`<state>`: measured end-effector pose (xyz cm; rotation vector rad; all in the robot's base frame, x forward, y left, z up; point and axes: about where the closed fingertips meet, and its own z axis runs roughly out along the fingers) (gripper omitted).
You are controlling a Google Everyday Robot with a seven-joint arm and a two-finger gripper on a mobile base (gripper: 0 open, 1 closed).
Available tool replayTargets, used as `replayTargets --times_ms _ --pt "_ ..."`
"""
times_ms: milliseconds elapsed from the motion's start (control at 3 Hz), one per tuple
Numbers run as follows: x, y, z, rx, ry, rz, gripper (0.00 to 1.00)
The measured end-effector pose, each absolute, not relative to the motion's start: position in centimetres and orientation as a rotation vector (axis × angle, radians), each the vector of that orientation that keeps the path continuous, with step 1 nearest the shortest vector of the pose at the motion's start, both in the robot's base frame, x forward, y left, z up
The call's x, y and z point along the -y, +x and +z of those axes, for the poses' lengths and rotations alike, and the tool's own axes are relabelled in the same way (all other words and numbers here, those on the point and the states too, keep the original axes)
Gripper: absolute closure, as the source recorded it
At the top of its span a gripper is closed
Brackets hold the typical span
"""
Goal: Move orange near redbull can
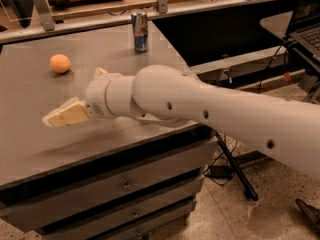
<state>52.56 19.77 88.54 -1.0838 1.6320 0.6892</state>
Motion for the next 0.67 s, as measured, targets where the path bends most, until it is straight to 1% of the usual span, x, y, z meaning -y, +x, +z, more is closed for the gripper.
replayTargets --times_ms 667 --pt "-25.8 56.1 88.8 -1.616 -0.971 0.675 0.00"
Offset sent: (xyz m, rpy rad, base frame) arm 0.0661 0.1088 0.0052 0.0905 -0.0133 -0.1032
